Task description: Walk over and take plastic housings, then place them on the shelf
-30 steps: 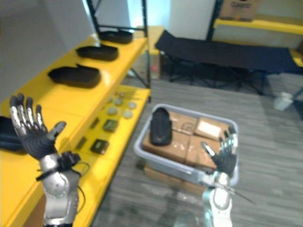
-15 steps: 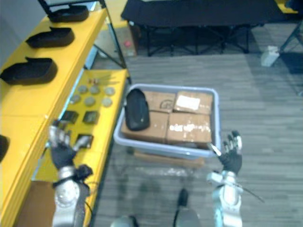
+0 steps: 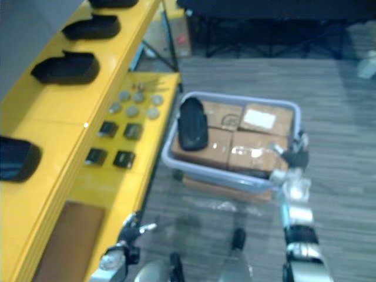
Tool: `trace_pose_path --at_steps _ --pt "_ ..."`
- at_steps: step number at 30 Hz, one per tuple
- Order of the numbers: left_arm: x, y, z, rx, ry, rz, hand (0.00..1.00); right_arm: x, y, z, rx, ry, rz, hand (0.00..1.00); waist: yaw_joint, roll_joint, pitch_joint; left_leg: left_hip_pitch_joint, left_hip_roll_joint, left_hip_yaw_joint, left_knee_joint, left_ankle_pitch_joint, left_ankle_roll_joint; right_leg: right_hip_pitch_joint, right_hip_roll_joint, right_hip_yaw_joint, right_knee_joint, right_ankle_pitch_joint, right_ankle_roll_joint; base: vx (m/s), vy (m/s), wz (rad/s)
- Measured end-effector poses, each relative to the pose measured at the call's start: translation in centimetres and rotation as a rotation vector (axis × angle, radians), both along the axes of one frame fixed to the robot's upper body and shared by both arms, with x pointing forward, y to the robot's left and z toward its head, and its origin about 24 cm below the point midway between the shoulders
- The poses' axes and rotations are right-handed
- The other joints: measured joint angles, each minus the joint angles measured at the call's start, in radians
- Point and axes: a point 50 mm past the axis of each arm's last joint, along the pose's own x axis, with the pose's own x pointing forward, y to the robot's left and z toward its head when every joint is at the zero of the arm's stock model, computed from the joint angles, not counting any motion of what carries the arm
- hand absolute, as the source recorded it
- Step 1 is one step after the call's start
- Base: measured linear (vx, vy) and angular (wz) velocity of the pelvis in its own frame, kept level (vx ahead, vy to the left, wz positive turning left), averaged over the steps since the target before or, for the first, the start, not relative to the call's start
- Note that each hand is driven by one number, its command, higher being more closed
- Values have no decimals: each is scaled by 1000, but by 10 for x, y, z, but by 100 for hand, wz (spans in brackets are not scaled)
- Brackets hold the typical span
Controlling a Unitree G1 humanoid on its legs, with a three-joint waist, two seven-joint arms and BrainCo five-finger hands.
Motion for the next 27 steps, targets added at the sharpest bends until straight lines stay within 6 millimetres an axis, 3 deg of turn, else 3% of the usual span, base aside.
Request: trace_pose_path --at_steps 2,6,11,13,16,20,23,27 --pt "-4 -7 -5 -18 8 -22 0 12 -6 35 -44 -48 -25 0 10 23 36 -54 -1 -35 47 -9 8 -14 -5 -24 1 22 4 -48 14 30" --pt "-4 -16 -8 -54 -11 -42 0 17 -19 61 -99 -30 -60 0 34 59 65 -128 0 -89 126 -38 19 -45 -14 -49 43 19 5 -77 52 26" --pt "5 -19 -6 -84 -58 -47 0 22 -30 55 -74 104 -101 0 81 74 73 -227 1 -113 249 -80 39 -115 -41 -52 137 -6 10 -116 120 13" --pt "12 -25 -4 -95 -83 -60 0 21 -35 65 -88 118 -122 0 100 106 91 -263 1 -124 310 -107 53 -135 -56 -53 179 -24 14 -172 172 6" --pt "19 -28 -2 -99 -107 -74 0 23 -36 79 -93 106 -133 0 109 122 100 -326 -5 -138 353 -115 59 -172 -71 -61 192 -23 19 -142 113 13" --pt "22 -29 -1 -118 -118 -63 0 26 -31 83 -121 116 -118 0 133 122 101 -343 -7 -140 358 -114 61 -186 -78 -74 194 -18 17 -61 68 4" --pt "23 -30 0 -121 -126 -64 0 29 -27 100 -144 97 -115 0 140 125 99 -366 -7 -147 367 -113 61 -205 -77 -81 198 -13 21 -13 44 5" --pt "27 -32 2 -122 -134 -79 0 24 -36 109 -173 111 -170 0 163 129 96 -385 -13 -167 376 -113 61 -222 -85 -89 227 -24 20 -4 62 8"
